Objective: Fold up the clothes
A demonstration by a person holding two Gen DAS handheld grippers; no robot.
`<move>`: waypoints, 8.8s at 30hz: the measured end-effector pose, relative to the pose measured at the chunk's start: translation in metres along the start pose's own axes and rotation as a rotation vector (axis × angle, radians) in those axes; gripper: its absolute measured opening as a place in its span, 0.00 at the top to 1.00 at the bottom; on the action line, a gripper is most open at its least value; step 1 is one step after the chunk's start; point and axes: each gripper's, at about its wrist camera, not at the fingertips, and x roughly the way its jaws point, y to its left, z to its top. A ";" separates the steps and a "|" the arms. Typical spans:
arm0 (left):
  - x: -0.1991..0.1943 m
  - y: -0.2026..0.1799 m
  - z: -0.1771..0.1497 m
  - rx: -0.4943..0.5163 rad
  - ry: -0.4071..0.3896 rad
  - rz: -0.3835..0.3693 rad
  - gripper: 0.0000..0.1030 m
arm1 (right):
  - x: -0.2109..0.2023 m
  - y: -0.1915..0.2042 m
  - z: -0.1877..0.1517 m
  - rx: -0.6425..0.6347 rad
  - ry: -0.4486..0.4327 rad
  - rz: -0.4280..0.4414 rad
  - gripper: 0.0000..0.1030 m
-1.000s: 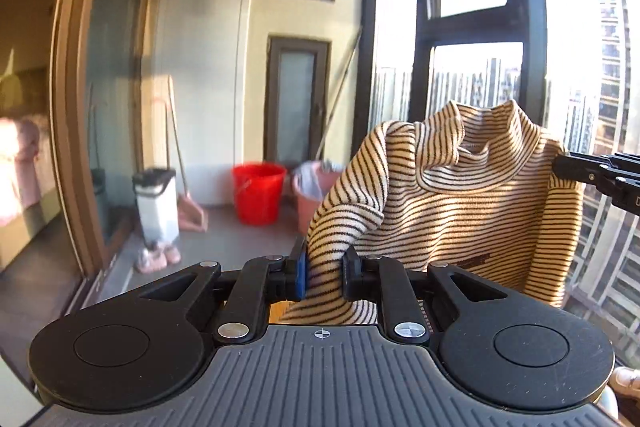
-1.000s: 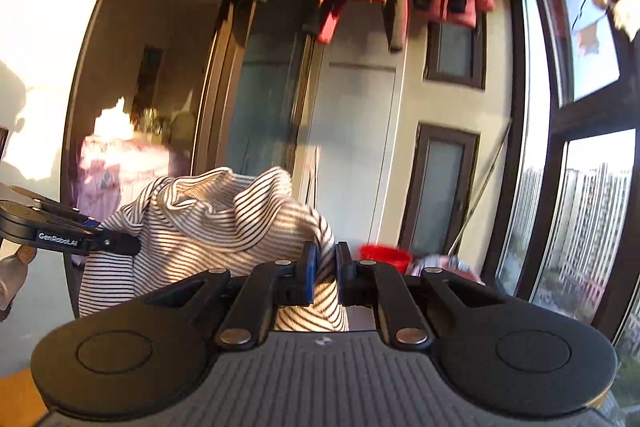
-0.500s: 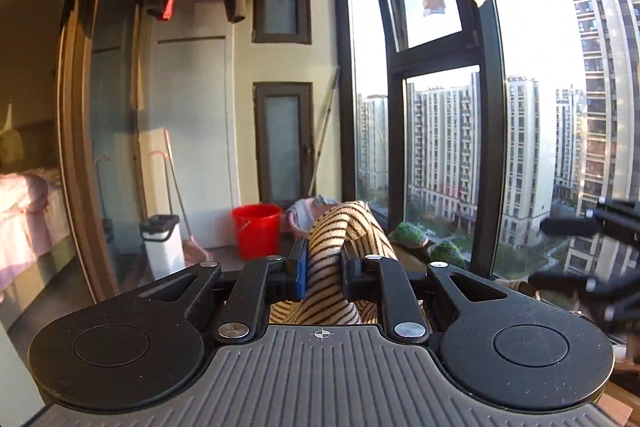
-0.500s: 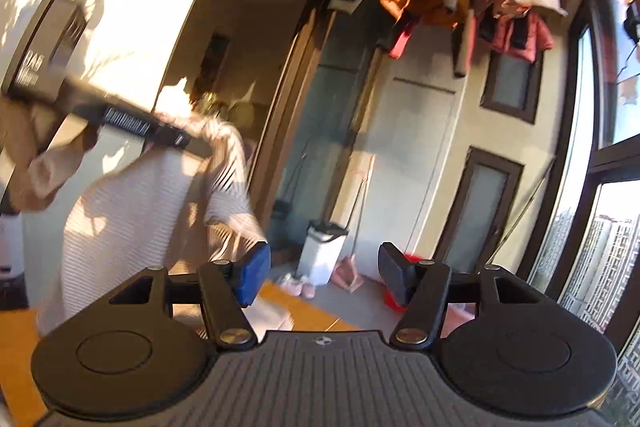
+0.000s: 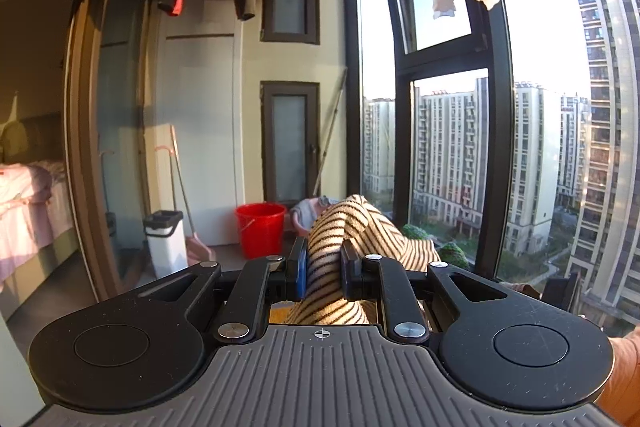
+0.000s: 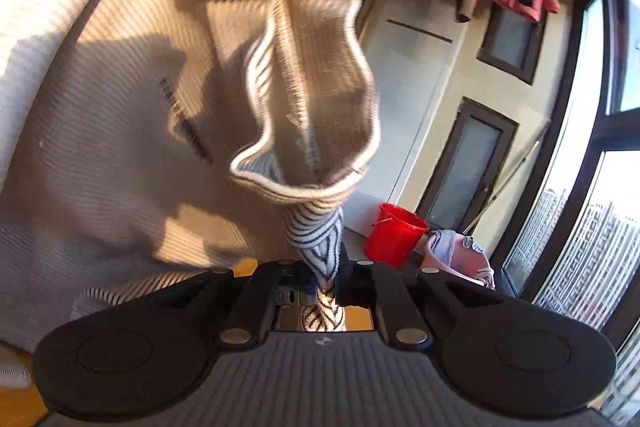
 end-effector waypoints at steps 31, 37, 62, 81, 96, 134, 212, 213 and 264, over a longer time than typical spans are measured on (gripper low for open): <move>0.018 -0.030 0.031 0.059 -0.078 -0.030 0.81 | -0.084 -0.122 0.081 0.293 -0.005 0.122 0.93; 0.169 0.007 -0.044 0.008 0.234 0.147 0.73 | 0.051 -0.112 0.012 0.300 0.217 -0.036 0.80; 0.138 -0.050 -0.180 -0.104 0.528 -0.200 0.14 | -0.019 -0.078 -0.101 0.553 0.527 0.133 0.33; 0.081 -0.039 -0.195 -0.312 0.525 -0.229 0.06 | 0.014 -0.046 -0.045 0.471 0.468 0.205 0.78; 0.079 -0.029 -0.199 -0.398 0.532 -0.262 0.04 | -0.036 -0.059 -0.097 0.482 0.608 0.100 0.46; 0.069 -0.021 -0.198 -0.402 0.589 -0.256 0.00 | -0.118 -0.052 -0.096 0.539 0.585 0.209 0.70; 0.060 -0.019 -0.187 -0.396 0.501 -0.392 0.00 | 0.001 -0.096 -0.114 0.821 0.589 0.161 0.90; 0.059 -0.024 -0.182 -0.370 0.483 -0.421 0.00 | 0.004 -0.090 -0.102 0.786 0.561 0.180 0.91; 0.166 -0.051 -0.170 -0.234 0.556 -0.303 0.00 | -0.005 -0.046 -0.083 0.378 0.519 0.230 0.50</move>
